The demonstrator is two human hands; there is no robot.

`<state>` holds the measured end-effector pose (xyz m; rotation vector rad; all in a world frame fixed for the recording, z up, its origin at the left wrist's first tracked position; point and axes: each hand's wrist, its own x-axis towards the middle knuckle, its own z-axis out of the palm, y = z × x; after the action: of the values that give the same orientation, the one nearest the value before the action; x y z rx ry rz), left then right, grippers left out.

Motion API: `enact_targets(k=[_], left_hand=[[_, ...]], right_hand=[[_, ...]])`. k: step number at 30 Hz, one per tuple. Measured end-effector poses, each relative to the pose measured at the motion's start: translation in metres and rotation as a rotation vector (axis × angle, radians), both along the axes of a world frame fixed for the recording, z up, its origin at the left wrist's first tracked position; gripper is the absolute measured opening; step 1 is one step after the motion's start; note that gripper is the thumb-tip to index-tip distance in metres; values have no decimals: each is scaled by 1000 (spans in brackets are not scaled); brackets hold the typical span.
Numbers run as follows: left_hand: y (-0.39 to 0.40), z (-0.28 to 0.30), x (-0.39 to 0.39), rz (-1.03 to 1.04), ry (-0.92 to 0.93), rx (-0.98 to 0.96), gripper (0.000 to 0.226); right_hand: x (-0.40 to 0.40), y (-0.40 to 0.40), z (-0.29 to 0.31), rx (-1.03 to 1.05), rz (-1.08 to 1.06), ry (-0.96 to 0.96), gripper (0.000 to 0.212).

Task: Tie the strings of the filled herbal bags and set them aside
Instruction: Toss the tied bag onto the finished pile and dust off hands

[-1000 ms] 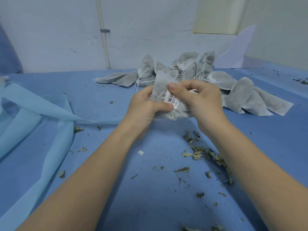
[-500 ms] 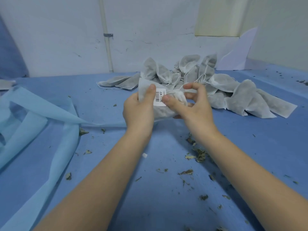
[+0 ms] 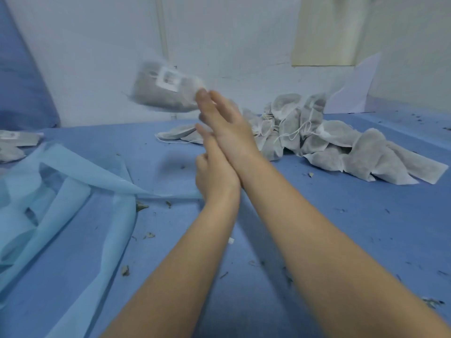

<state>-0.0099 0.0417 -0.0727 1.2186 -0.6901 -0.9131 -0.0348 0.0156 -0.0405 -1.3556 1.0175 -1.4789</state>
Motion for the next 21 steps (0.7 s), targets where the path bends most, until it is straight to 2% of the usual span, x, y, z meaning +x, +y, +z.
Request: enact_targets(k=[2, 4, 8, 10, 13, 17, 21], left_hand=[[-3, 4, 6, 2, -5, 0, 55], [-4, 5, 9, -19, -53, 4, 52], [1, 3, -8, -114, -208, -37, 44], [3, -1, -22, -189, -353, -59, 37], [3, -8, -46, -335, -552, -67, 27], [-10, -19, -86, -506, -745, -6, 23], [-37, -30, -122, -533, -781, 78, 26]], right_hand=[[12, 2, 8, 2, 270, 203, 57], [8, 2, 9, 1, 306, 203, 56], [-22, 6, 1, 36, 150, 98, 38], [-45, 11, -5, 6, 75, 48, 28], [-83, 17, -17, -41, -17, 68, 21], [-132, 20, -33, -18, -159, 113, 23], [-170, 17, -52, 70, -262, 39, 29]])
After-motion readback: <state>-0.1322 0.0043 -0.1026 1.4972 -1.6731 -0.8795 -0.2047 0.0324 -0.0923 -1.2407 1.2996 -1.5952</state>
